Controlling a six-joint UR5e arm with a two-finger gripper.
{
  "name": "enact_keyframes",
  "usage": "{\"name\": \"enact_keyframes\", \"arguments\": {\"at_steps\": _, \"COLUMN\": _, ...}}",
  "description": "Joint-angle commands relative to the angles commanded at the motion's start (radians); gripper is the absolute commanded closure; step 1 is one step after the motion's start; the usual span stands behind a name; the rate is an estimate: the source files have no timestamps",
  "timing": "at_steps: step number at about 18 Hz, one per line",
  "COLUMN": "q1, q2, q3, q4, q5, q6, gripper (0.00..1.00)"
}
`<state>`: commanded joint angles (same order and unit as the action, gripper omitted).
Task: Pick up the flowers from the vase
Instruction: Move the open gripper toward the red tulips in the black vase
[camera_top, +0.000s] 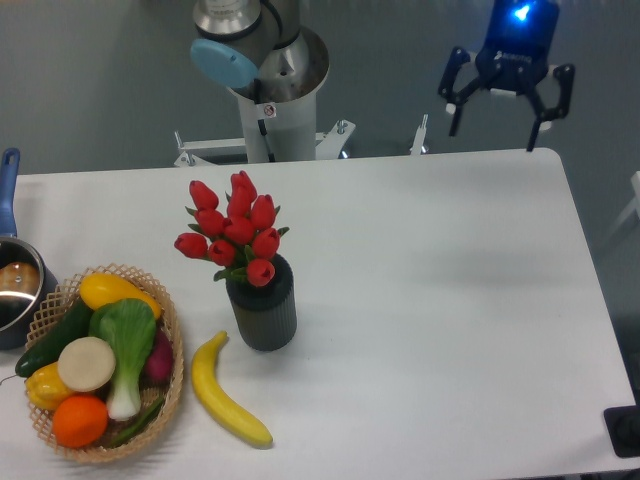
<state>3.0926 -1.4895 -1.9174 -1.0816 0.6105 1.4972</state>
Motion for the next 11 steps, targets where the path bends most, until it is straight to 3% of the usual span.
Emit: {"name": "enact_keyframes", "arguments": {"at_steps": 11, "q1": -0.100, "q2": 0.000, "q3": -0.104, "q4": 0.000, "q5": 0.023, "q6": 0.186, "gripper": 0.00}}
